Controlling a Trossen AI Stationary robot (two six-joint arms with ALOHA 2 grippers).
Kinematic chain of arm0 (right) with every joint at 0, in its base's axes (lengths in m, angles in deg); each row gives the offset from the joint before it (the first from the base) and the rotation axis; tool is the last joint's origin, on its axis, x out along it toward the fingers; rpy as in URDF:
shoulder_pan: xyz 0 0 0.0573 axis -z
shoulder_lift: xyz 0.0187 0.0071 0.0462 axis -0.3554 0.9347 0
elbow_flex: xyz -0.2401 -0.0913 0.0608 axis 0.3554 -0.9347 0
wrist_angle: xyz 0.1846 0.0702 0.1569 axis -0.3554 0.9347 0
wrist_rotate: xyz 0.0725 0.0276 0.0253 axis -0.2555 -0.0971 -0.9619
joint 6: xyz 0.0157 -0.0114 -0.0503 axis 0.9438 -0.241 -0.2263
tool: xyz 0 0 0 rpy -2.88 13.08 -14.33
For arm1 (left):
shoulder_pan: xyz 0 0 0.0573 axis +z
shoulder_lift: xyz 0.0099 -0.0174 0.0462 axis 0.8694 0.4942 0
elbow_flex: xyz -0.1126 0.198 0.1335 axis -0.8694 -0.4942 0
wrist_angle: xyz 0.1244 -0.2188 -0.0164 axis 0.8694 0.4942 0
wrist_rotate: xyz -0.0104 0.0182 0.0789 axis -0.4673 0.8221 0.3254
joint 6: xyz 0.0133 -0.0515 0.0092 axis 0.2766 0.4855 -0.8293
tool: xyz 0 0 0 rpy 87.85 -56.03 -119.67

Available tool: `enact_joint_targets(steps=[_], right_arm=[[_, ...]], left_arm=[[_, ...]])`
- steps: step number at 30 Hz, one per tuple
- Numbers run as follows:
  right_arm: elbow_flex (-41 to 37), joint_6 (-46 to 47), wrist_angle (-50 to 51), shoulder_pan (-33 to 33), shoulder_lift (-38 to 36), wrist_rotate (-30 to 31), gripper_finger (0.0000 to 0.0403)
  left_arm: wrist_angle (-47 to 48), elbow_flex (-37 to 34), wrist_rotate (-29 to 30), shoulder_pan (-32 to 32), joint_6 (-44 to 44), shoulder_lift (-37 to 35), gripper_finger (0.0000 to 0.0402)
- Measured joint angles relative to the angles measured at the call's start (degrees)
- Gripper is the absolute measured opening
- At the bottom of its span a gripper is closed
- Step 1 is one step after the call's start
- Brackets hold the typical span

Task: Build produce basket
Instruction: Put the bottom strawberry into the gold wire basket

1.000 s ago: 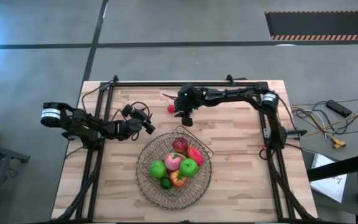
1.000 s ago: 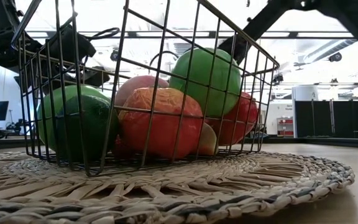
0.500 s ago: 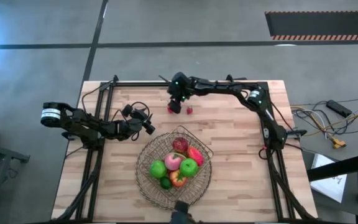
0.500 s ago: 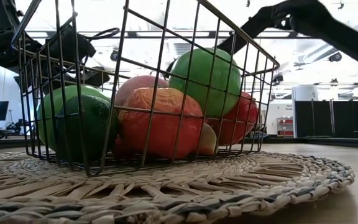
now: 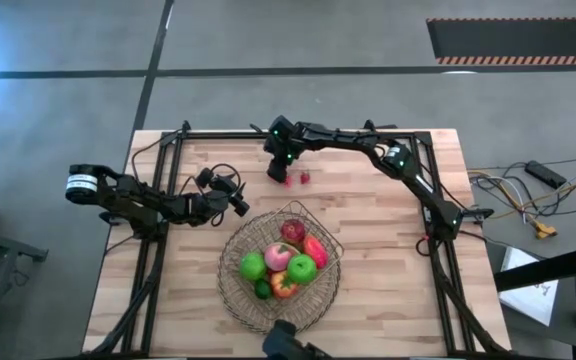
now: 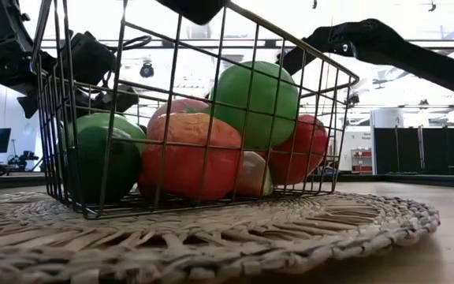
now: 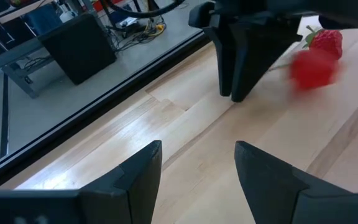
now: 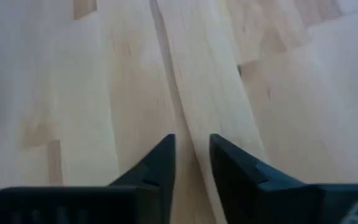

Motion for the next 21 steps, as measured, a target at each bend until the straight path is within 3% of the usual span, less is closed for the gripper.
enact_joint_targets(steps=[7,15,21], right_arm=[[-0.4,-3.5,1.4,0.0,-1.2,0.1,0.0015],[-2.1,-9.4,6.4,0.2,-7.3,0.1,0.0009],[-15.7,-10.4,6.8,1.2,-19.0,0.2,0.0009]], left_arm=[[0.0,0.0,0.0,0.0,0.0,0.0,0.0187],[0.3,-0.1,-0.2,0.0,0.0,0.0,0.0187],[0.5,-0.2,-0.2,0.0,0.0,0.0,0.0187]])
